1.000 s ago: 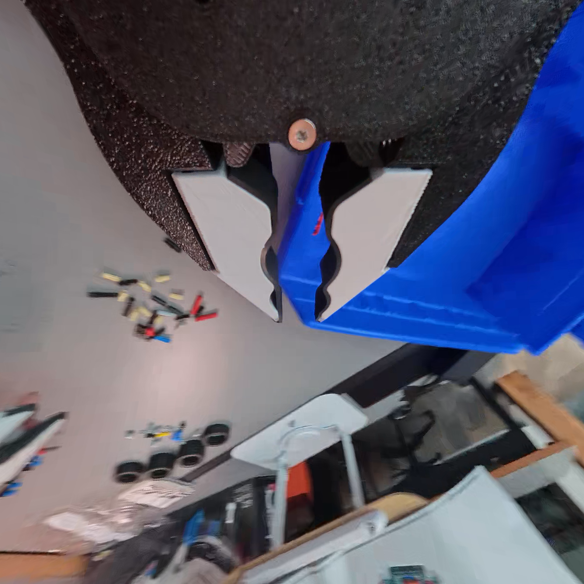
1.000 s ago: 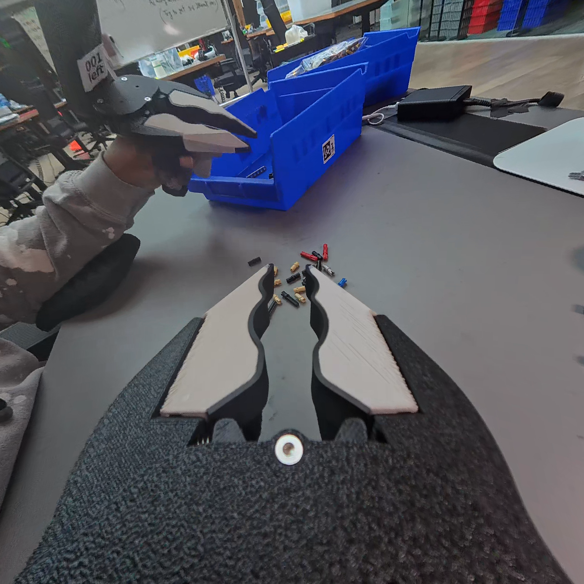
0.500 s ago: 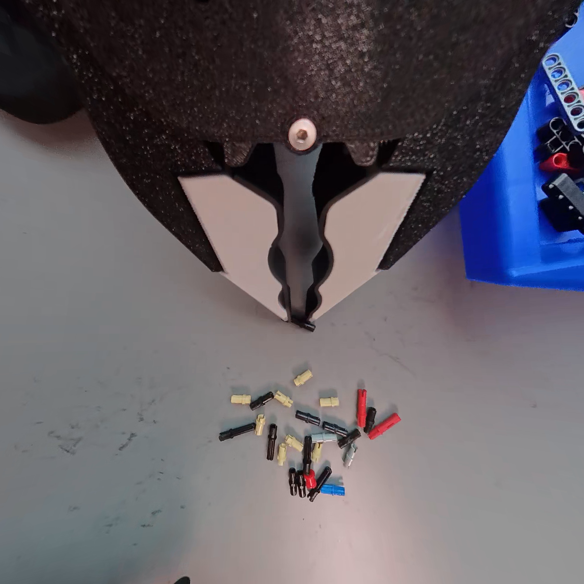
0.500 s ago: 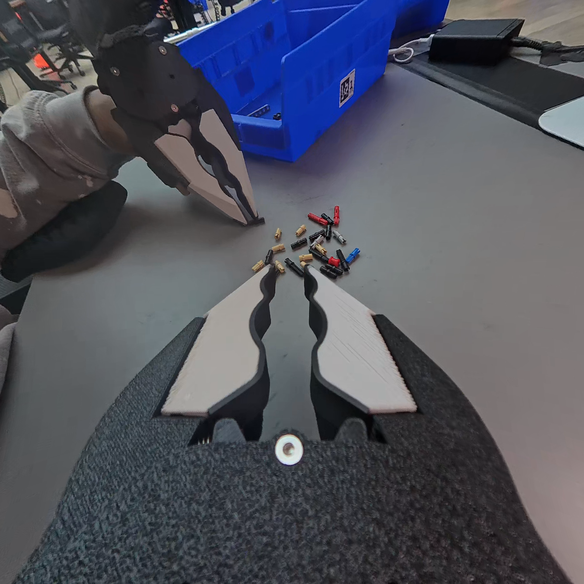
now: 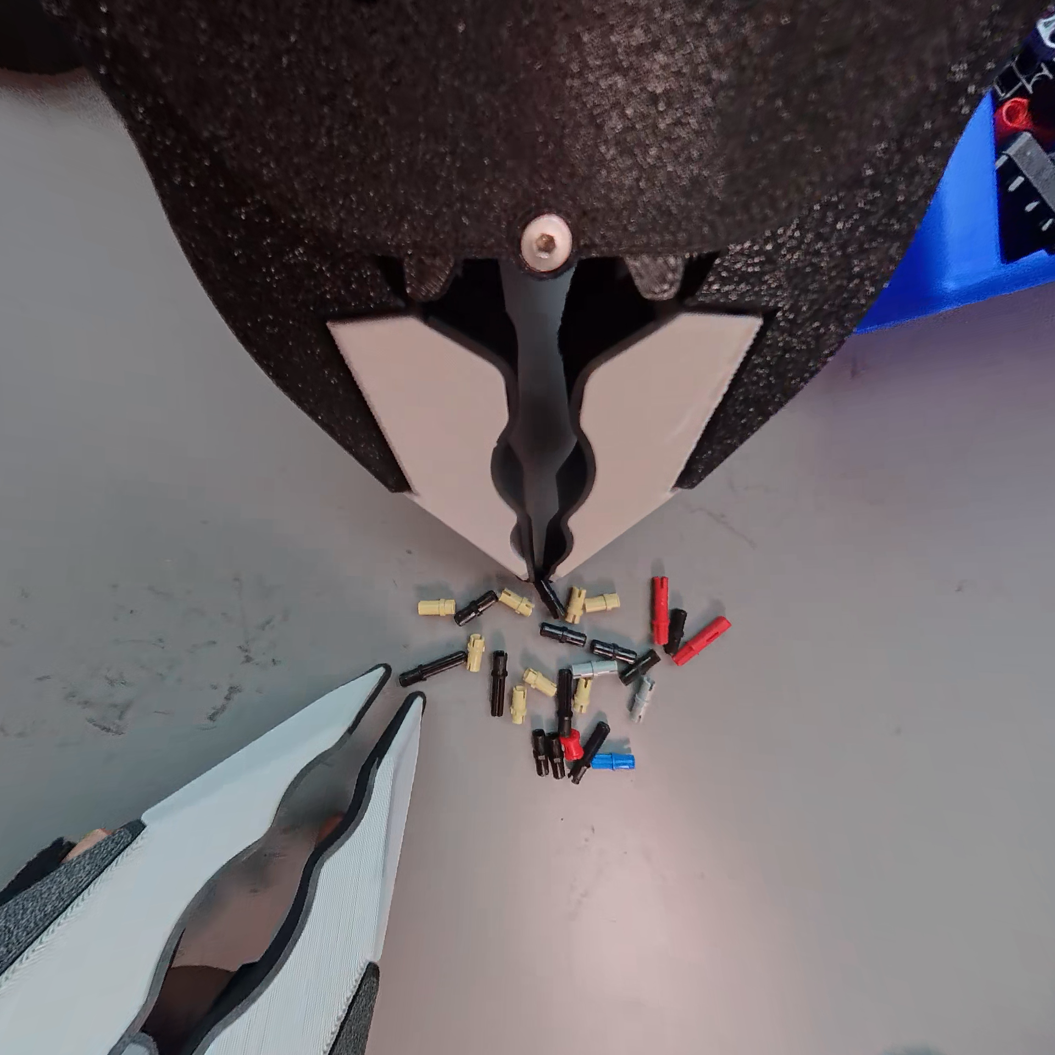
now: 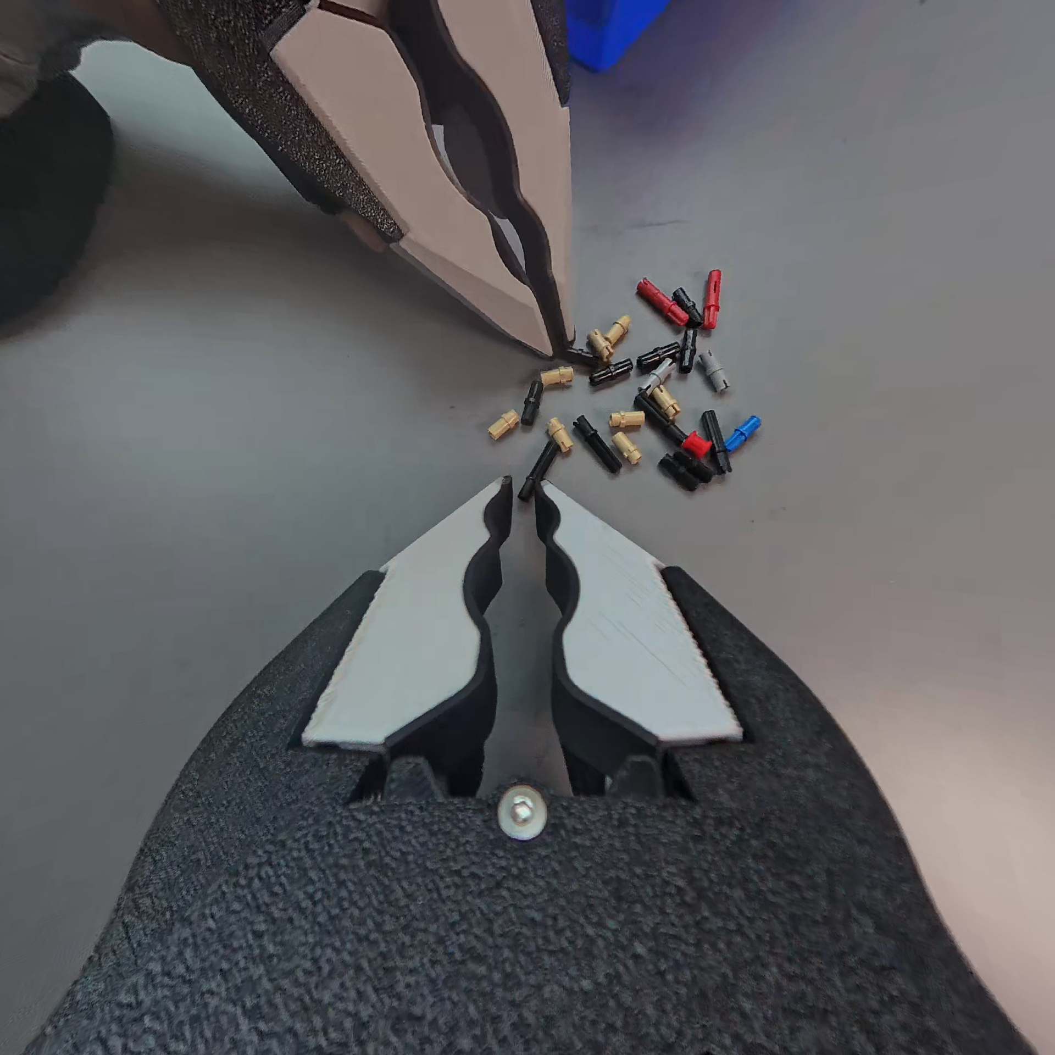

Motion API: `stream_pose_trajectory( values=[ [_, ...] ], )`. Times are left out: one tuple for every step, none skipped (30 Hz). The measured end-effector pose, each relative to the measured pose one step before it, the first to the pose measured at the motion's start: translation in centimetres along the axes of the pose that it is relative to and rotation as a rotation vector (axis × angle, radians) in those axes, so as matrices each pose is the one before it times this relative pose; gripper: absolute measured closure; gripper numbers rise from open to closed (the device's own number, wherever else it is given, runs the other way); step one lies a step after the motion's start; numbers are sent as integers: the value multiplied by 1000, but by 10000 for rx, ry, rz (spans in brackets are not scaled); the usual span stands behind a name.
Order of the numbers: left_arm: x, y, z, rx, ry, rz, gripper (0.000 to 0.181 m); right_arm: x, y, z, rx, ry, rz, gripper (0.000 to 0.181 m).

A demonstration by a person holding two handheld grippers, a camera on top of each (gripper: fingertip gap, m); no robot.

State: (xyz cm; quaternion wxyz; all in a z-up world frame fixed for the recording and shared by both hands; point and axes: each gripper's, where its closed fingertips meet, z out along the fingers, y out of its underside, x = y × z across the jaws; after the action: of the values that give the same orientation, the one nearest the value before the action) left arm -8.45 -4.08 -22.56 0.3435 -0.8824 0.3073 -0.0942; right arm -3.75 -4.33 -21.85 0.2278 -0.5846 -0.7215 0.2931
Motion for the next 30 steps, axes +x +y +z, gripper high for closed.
stream_pose_trajectory(
  values=[
    [-74,-163,136,81,-86,34,178,100,-57,196,-142,66,-79,177],
    [-85,-151,126,82,-90,8,177,104,-74,189,-113,63,-57,179],
    [-29,-115,57,77,-47,10,176,87,-176,181,-39,35,-16,179],
    [55,-92,-45,75,23,7,176,15,-210,183,-14,-24,-19,179],
    [110,-114,-168,85,64,-15,175,64,-201,194,0,3,-40,179],
    [201,-81,-262,72,131,-27,174,235,-215,189,5,88,-41,178],
    [380,-10,-313,36,264,-49,172,285,-213,193,24,95,-50,179],
    [702,86,-265,-12,459,-97,168,274,-197,182,27,68,-9,179],
    [835,163,-129,-44,524,-124,163,298,-162,146,20,72,23,179],
    [536,129,11,-12,265,-69,159,317,-138,134,26,90,5,179],
    [218,117,142,-5,7,38,158,226,-113,103,38,58,-20,179],
    [139,164,221,-66,-50,76,157,174,-123,48,74,52,-9,179],
    [-26,52,258,-41,-130,33,155,164,-99,-3,102,56,32,179],
    [-88,-154,208,47,-140,5,154,33,-17,-82,77,-29,30,178],
    [-4,-170,166,24,-53,-13,154,34,-43,-232,106,-30,13,177],
    [-75,-139,159,-14,-73,-8,154,189,-88,-408,137,52,15,176],
    [-179,-136,149,-5,-142,34,155,314,-142,-601,176,104,17,176],
    [-242,-113,157,-13,-174,40,158,394,-159,-729,218,117,23,175],
    [-206,-145,151,21,-148,-9,160,495,-159,-841,245,139,56,175],
    [-140,-163,151,51,-95,-51,161,577,-89,-912,226,165,94,175],
    [-140,-152,146,64,-102,-28,161,624,-21,-950,198,181,103,175],
    [-163,-152,132,65,-128,5,161,686,62,-974,158,202,106,175],
    [-219,-141,127,57,-158,6,161,762,89,-988,119,236,102,175],
    [-298,-124,104,47,-207,0,161,806,73,-981,116,259,96,175],
    [-367,-98,102,30,-240,47,163,777,25,-979,137,256,104,175],
    [-312,-57,80,15,-209,110,167,699,10,-959,169,227,123,175],
    [-251,-49,63,4,-166,129,169,573,21,-921,166,171,137,175],
    [-414,-33,34,4,-269,98,170,521,63,-879,152,164,130,175],
    [-532,-38,1,24,-327,73,174,547,65,-893,152,205,72,175],
    [-404,-99,-31,77,-215,43,176,629,75,-917,138,268,-17,175]
  ],
)
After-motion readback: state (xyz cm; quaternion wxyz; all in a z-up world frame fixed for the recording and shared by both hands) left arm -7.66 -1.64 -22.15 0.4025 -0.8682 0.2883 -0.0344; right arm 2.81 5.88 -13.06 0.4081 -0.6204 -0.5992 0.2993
